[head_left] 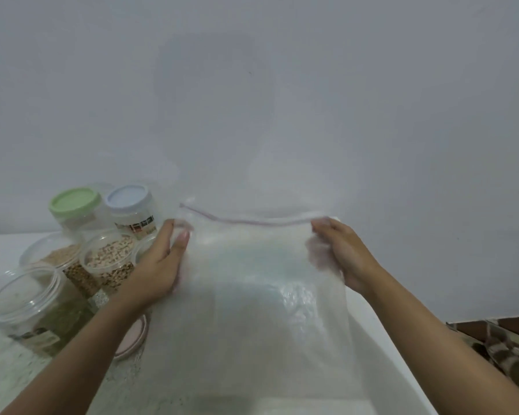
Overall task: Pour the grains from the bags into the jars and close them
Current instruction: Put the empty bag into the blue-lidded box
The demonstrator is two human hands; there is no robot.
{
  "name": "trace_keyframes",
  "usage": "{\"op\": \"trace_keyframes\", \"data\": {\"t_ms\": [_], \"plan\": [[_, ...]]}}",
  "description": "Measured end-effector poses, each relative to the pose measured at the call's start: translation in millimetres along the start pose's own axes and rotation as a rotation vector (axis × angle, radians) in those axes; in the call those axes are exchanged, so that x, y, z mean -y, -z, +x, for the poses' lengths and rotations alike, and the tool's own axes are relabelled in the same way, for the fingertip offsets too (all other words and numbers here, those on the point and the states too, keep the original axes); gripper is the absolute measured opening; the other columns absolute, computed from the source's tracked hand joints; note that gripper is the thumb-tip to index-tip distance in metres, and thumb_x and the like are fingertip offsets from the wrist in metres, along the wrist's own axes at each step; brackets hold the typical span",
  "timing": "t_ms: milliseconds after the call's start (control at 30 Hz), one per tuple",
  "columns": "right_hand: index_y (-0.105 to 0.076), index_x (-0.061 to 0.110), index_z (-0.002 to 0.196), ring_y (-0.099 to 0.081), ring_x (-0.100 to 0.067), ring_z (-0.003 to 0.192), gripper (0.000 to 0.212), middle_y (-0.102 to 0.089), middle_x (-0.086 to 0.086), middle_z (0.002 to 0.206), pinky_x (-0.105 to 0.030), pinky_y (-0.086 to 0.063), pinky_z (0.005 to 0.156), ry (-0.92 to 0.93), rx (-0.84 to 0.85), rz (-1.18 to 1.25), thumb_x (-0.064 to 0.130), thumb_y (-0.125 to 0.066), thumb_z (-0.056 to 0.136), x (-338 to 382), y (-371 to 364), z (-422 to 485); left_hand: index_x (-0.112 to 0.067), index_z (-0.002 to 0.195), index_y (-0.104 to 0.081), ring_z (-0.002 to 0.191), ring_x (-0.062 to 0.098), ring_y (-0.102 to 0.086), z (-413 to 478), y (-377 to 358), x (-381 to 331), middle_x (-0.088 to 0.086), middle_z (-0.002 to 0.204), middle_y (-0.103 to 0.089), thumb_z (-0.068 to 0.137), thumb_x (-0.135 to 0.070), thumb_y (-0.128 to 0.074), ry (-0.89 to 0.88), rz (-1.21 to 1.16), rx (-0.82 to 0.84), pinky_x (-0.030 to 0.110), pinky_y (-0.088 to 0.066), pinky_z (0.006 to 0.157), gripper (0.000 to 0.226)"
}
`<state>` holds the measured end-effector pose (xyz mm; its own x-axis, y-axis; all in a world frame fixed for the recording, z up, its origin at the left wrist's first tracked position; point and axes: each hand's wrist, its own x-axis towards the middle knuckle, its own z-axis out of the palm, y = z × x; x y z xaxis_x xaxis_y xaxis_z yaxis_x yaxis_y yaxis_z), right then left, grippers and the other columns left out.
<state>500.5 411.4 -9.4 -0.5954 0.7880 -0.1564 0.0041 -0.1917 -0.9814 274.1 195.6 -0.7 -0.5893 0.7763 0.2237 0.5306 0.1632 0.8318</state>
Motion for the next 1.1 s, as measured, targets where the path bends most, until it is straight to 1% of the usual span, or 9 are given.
{"op": "trace_keyframes", "data": {"t_ms": [67,133,333,533,667,800,900,1000,1100], "plan": [[-0.066,0.012,0.091,-0.058,-0.019,0.059,0.013,-0.059,-0.007,0.076,-0.029,-0.048,0.054,-0.015,-0.043,-0.079,0.022,-0.066,0.099,-26,12,6,-0.029,0.11,-0.054,0.087,0.035,-0.065,-7,-12,20,0.02,0.096,-0.066,0.107,-0.043,-0.039,0.05,0.032,0.063,0.024,-0.048,0.069,0.021],[-0.069,0.012,0.089,-0.062,-0.023,0.065,0.013,-0.065,-0.009,0.078,-0.032,-0.048,0.06,-0.038,-0.085,-0.14,0.021,-0.069,0.098,-48,21,9,-0.025,0.1,-0.057,0.082,0.022,-0.064,-10,-21,33,0.003,0.087,-0.066,0.102,-0.055,-0.037,0.113,0.079,0.087,0.034,-0.048,0.073,0.037],[-0.065,0.009,0.095,-0.065,-0.02,0.066,0.015,-0.075,-0.007,0.085,-0.026,-0.049,0.055,-0.077,-0.206,-0.217,0.021,-0.06,0.103,-75,28,16,-0.002,0.085,-0.068,0.061,0.022,-0.067,12,-38,46,0.012,0.073,-0.07,0.109,-0.034,-0.041,0.49,-0.072,0.168,0.033,-0.057,0.056,0.049],[-0.068,0.007,0.096,-0.064,-0.009,0.06,0.012,-0.071,-0.004,0.087,-0.023,-0.049,0.059,-0.119,-0.278,-0.277,0.014,-0.06,0.1,-82,27,30,0.006,0.085,-0.065,0.049,0.02,-0.066,24,-47,57,0.013,0.064,-0.067,0.11,-0.028,-0.041,0.524,0.05,0.184,0.031,-0.056,0.049,0.049],[-0.068,0.004,0.093,-0.062,-0.006,0.055,0.011,-0.068,-0.001,0.078,-0.019,-0.048,0.053,-0.121,-0.252,-0.218,0.009,-0.06,0.098,-82,28,32,-0.005,0.098,-0.065,0.067,0.027,-0.07,25,-54,61,0.013,0.081,-0.069,0.109,-0.037,-0.041,0.563,0.074,0.288,0.043,-0.063,0.066,0.042],[-0.065,0.009,0.081,-0.056,-0.017,0.067,0.015,-0.063,-0.002,0.075,-0.026,-0.044,0.062,-0.072,-0.234,-0.193,0.006,-0.059,0.094,-81,30,34,-0.028,0.11,-0.068,0.093,0.025,-0.069,30,-63,51,0.006,0.103,-0.072,0.103,-0.066,-0.022,0.658,-0.074,0.283,0.032,-0.057,0.069,0.06],[-0.057,0.012,0.074,-0.044,-0.017,0.07,0.019,-0.05,-0.001,0.069,-0.03,-0.034,0.064,-0.036,-0.279,-0.221,0.004,-0.056,0.09,-83,29,37,-0.023,0.138,-0.057,0.127,0.027,-0.056,43,-75,61,0.007,0.137,-0.061,0.089,-0.085,-0.02,0.622,-0.001,0.247,0.045,-0.046,0.106,0.087],[-0.051,0.012,0.072,-0.036,-0.015,0.065,0.019,-0.042,0.001,0.066,-0.029,-0.028,0.06,-0.015,-0.307,-0.253,0.005,-0.053,0.09,-83,30,39,-0.012,0.15,-0.046,0.139,0.026,-0.044,53,-91,67,0.007,0.152,-0.048,0.097,-0.072,-0.029,0.625,-0.084,0.124,0.046,-0.032,0.119,0.081],[-0.046,0.006,0.074,-0.032,-0.017,0.067,0.017,-0.039,-0.004,0.071,-0.031,-0.024,0.059,-0.013,-0.288,-0.29,0.006,-0.052,0.09,-84,31,42,-0.005,0.137,-0.054,0.124,0.026,-0.052,66,-102,65,0.009,0.135,-0.055,0.108,-0.041,-0.039,0.622,-0.138,0.054,0.036,-0.041,0.103,0.048]]}}
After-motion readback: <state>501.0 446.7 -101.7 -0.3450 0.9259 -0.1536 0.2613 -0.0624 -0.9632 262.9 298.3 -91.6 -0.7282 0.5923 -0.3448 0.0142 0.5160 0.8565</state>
